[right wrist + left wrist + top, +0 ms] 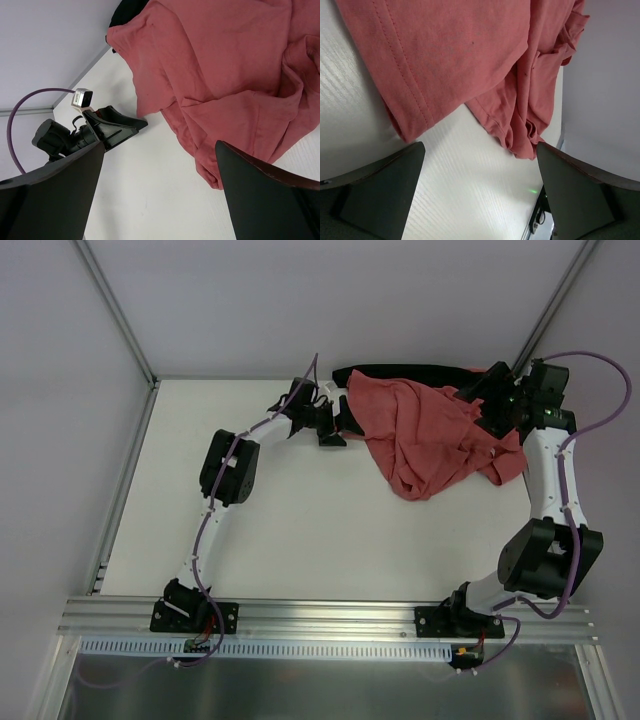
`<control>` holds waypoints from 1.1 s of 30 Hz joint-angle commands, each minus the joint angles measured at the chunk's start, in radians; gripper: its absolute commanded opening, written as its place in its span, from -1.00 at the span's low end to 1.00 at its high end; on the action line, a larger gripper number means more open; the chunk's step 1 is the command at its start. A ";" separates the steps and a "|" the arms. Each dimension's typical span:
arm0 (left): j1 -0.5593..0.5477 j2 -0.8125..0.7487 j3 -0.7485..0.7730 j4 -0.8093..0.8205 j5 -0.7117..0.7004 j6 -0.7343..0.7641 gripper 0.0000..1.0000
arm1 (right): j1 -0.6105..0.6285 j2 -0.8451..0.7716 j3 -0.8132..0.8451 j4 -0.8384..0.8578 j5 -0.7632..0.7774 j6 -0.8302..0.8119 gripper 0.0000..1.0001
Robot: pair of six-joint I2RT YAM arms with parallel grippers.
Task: Fold and stack the t-shirts
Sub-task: Move the tshirt to the center of the board
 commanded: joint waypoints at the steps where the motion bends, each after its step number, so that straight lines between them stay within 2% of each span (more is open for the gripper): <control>1: 0.003 -0.069 -0.035 -0.029 -0.106 0.076 0.97 | 0.001 -0.022 -0.004 0.045 -0.033 0.020 0.99; 13: 0.004 -0.074 -0.029 -0.029 -0.250 0.142 0.96 | 0.001 -0.013 -0.007 0.057 -0.059 0.038 0.99; 20: 0.003 -0.039 0.007 -0.023 -0.258 0.128 0.94 | 0.001 -0.014 -0.015 0.057 -0.062 0.041 0.99; 22: 0.003 -0.016 0.025 -0.008 -0.249 0.118 0.77 | 0.001 -0.018 -0.013 0.050 -0.059 0.041 0.99; 24: 0.003 0.023 0.077 -0.018 -0.214 0.096 0.36 | 0.001 -0.022 -0.012 0.047 -0.059 0.040 0.99; 25: 0.003 0.037 0.094 -0.027 -0.205 0.093 0.05 | 0.001 -0.022 -0.012 0.047 -0.059 0.041 0.99; 26: 0.001 0.047 0.106 -0.032 -0.203 0.090 -0.03 | 0.001 -0.024 -0.012 0.045 -0.061 0.041 0.99; 33: -0.002 0.061 0.105 -0.011 -0.220 0.073 -0.24 | 0.001 -0.028 -0.010 0.042 -0.067 0.040 0.99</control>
